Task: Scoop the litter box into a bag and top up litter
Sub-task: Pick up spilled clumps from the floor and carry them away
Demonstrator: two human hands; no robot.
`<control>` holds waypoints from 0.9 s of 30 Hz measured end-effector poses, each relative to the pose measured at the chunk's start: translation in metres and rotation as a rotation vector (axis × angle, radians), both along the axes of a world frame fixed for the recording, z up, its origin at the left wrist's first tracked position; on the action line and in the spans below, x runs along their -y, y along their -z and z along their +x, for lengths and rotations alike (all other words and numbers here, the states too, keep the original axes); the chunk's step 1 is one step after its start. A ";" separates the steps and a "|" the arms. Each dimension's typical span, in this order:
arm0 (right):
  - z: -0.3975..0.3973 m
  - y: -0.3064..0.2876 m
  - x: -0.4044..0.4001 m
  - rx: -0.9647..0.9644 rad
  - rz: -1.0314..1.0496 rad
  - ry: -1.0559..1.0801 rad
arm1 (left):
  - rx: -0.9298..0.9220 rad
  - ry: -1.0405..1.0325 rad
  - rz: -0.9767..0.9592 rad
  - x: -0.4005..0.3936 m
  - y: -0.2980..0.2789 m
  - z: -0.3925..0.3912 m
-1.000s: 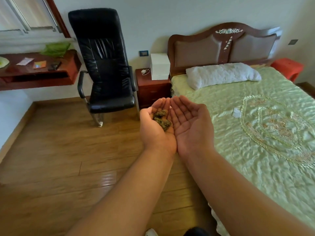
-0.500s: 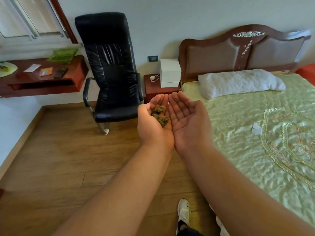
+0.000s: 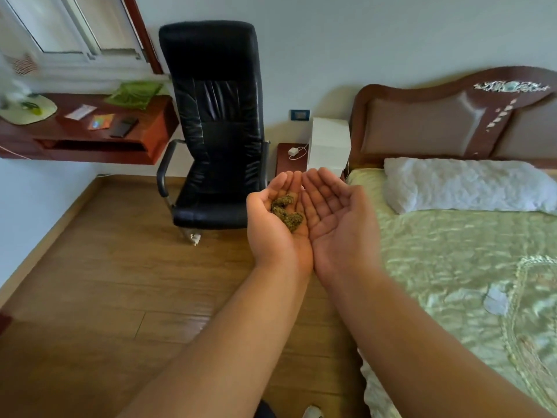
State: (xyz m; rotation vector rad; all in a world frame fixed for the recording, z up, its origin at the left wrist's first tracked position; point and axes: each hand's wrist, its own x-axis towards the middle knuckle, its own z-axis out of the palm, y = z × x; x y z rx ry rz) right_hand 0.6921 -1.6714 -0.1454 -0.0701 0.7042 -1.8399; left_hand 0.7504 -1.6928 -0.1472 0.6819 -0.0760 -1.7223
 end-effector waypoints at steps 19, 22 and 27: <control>-0.080 0.004 0.241 0.000 0.020 0.247 | -0.045 0.217 -0.002 0.258 0.013 -0.090; -0.087 0.004 0.273 -0.016 0.020 0.275 | -0.063 0.268 -0.012 0.295 0.012 -0.098; -0.107 0.011 0.318 -0.016 0.035 0.272 | -0.061 0.290 -0.013 0.340 0.019 -0.117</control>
